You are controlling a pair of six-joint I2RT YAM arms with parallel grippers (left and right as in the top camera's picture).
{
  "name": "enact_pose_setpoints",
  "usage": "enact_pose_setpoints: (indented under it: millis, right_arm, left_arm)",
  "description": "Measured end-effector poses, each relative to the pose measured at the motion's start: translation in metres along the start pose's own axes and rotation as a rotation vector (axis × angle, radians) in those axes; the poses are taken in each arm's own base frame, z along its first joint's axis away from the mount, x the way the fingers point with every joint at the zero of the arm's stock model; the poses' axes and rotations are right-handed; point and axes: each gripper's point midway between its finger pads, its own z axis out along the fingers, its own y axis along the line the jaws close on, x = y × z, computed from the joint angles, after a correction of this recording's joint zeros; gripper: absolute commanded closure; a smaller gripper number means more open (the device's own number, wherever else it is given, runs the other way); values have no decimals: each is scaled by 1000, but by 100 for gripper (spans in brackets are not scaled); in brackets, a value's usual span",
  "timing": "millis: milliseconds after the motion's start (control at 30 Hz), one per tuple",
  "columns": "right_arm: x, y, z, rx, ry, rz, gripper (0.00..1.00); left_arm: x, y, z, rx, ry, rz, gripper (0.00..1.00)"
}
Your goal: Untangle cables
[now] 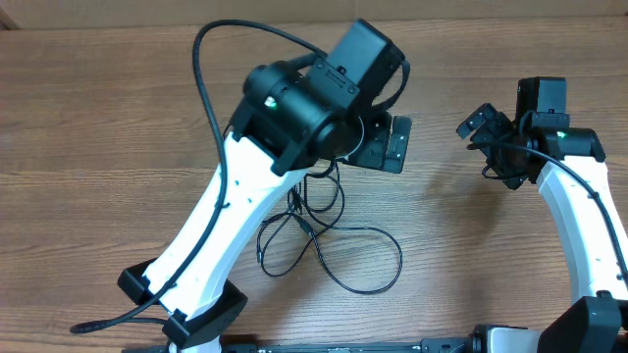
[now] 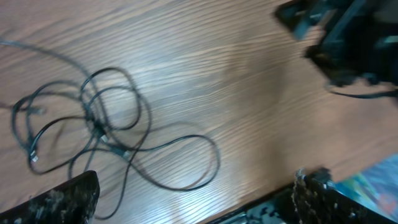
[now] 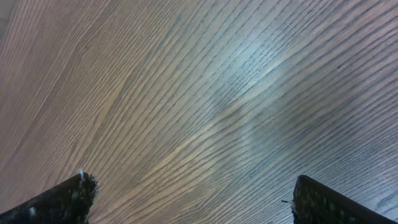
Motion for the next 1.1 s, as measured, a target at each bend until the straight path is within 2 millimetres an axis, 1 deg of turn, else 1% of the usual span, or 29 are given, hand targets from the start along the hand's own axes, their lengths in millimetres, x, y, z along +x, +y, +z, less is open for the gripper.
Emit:
enact_pose_setpoints:
  millis: [100,200,300,333,367,400,467,500,533,633,700,767,833,900,933,967,1000,1067,1100]
  right_arm:
    - [0,0,0,1,-1,0,0]
    - [0,0,0,1,-2,0,0]
    - [0,0,0,2,-2,0,0]
    - [0,0,0,2,-1,0,0]
    - [0,0,0,1,-2,0,0]
    - [0,0,0,3,-1,0,0]
    - [0,-1,0,3,-1,0,0]
    - [0,-1,0,3,-1,0,0]
    - [0,0,0,3,-1,0,0]
    - [0,0,0,3,-1,0,0]
    - [0,0,0,3,-1,0,0]
    - [0,0,0,3,-1,0,0]
    - [0,-1,0,3,-1,0,0]
    - [0,0,0,3,-1,0,0]
    - [0,0,0,3,-1,0,0]
    - [0,0,0,2,-1,0,0]
    - [0,0,0,2,-1,0,0]
    - [0,0,0,3,-1,0,0]
    - [0,-1,0,3,-1,0,0]
  left_arm:
    - [4,16,17,-58,47,-35,0]
    - [7,40,33,-101,113,-111,0]
    - [13,61,47,-94,200,-208,0]
    - [16,64,52,-78,235,-233,0]
    - [23,64,59,-49,285,-252,0]
    - [36,61,70,-9,364,-264,0]
    - [53,58,90,10,445,-279,0]
    - [56,58,93,6,455,-284,0]
    - [69,57,108,-16,495,-310,0]
    - [85,52,139,-53,506,-339,0]
    - [97,44,157,-76,501,-342,0]
    - [103,38,169,-100,480,-345,0]
    - [110,35,176,-141,464,-360,0]
    - [112,35,182,-172,429,-352,1]
    - [109,35,186,-191,391,-328,0]
    - [106,36,188,-205,362,-300,5]
    - [101,36,191,-216,326,-253,9]
    - [92,36,195,-220,272,-136,11]
    - [89,36,197,-222,259,-64,13]
